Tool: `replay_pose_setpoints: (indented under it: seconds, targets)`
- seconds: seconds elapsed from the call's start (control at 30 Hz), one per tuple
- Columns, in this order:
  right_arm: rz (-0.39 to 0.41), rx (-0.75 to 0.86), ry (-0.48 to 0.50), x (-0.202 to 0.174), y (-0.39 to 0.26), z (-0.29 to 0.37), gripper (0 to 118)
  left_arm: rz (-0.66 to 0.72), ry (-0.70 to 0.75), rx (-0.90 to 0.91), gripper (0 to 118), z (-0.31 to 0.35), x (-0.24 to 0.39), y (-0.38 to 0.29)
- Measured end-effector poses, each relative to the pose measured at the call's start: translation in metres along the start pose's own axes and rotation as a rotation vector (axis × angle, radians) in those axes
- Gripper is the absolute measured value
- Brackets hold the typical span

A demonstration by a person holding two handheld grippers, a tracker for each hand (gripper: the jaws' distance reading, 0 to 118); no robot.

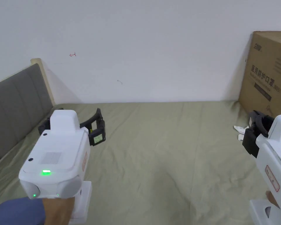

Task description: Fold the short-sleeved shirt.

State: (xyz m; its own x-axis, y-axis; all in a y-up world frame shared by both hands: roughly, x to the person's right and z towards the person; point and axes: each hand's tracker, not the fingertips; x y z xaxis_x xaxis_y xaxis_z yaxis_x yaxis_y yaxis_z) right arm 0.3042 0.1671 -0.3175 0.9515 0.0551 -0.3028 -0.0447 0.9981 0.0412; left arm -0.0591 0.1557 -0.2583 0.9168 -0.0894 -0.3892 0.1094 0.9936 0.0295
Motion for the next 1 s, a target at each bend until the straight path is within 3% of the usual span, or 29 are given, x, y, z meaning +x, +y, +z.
replay_pose_setpoints:
  seconds: [0.03,0.1,0.13,0.17,0.2,0.23,1.0]
  targets:
    - [-0.002,-0.002,-0.003,0.001,-0.001,0.001,0,-0.012,-0.008,0.007,80,0.003,0.006,-0.004]
    - [-0.003,-0.003,-0.011,-0.001,-0.001,0.006,0,-0.012,-0.015,0.009,62,0.008,0.014,-0.010]
    - [-0.006,-0.003,-0.012,-0.001,-0.001,0.007,0,-0.007,-0.030,0.018,46,0.010,0.016,-0.014]
    - [-0.009,-0.005,-0.013,0.000,-0.002,0.008,0,0.005,-0.043,0.027,19,0.014,0.019,-0.016]
    - [-0.012,-0.009,-0.016,0.000,-0.003,0.009,0,0.012,-0.055,0.028,6,0.015,0.020,-0.018]
    - [-0.012,-0.010,-0.016,0.002,-0.004,0.009,0,0.020,-0.078,0.023,1,0.015,0.020,-0.020]
    - [-0.009,-0.015,-0.010,0.008,-0.008,0.005,0,0.004,-0.135,0.005,0,0.020,0.030,-0.024]
